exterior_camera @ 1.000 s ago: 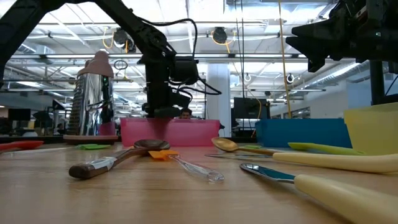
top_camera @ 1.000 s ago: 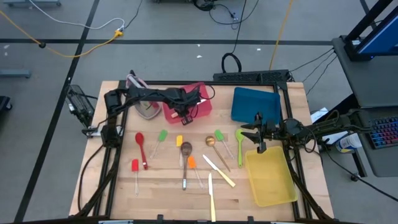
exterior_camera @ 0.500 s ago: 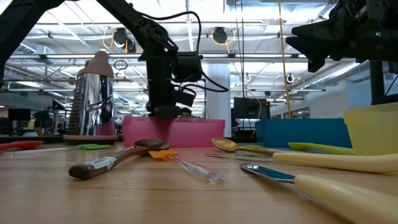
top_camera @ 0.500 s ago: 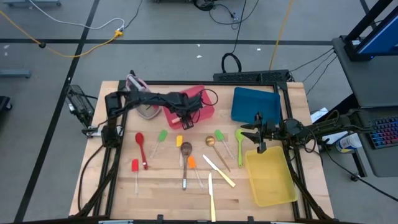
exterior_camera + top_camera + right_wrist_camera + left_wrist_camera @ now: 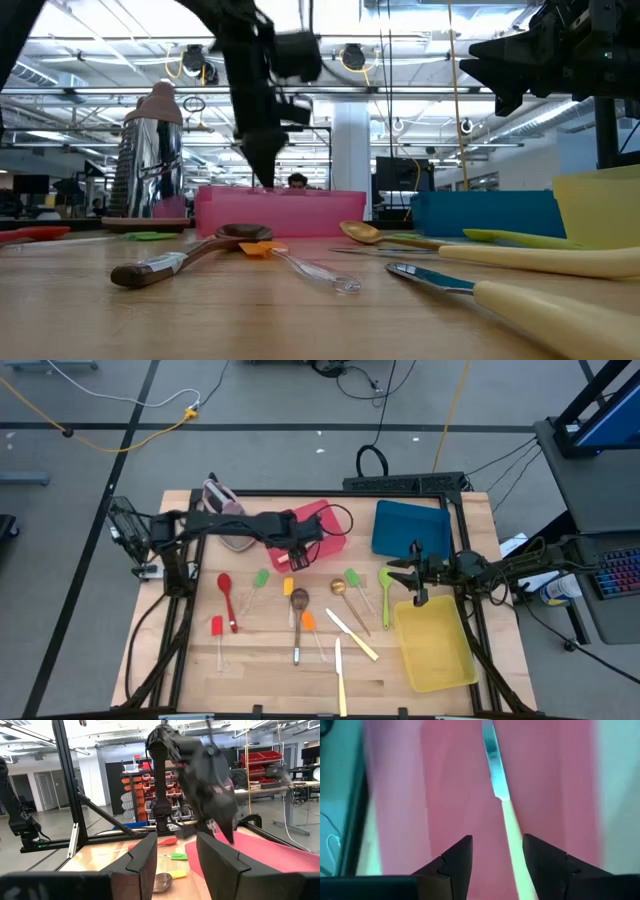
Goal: Pick & Place Kitchen Items
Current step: Put the yellow knife into the pink bin
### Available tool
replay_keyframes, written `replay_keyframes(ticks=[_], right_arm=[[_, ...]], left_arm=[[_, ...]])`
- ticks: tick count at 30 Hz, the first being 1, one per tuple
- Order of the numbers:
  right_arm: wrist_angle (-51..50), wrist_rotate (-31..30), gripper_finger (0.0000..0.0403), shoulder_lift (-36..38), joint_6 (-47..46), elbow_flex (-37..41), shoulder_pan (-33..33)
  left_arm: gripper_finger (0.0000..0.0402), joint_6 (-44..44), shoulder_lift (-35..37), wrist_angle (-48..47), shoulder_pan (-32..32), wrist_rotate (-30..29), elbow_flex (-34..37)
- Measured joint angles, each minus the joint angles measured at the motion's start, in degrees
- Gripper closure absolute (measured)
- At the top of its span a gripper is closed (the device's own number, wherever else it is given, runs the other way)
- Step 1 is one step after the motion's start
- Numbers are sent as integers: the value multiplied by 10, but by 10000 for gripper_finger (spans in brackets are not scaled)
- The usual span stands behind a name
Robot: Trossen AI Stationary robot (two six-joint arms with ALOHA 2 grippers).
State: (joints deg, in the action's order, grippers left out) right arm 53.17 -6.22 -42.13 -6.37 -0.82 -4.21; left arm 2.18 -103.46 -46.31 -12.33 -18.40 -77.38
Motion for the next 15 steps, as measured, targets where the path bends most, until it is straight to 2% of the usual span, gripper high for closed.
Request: replay_keyframes(ticks=[3,9,13,15], right_arm=[[-2,0,273,0,0,0,0],[-13,0,273,-2,0,0,0],[-20,0,273,-2,0,0,0],[-22,0,273,-2,-4,0,0]], left_arm=[[222,49,51,-10,17,13,0],[222,163,132,-21,61,98,0],[222,238,160,-49,99,129,-1],[222,246,167,-71,122,135,-1]])
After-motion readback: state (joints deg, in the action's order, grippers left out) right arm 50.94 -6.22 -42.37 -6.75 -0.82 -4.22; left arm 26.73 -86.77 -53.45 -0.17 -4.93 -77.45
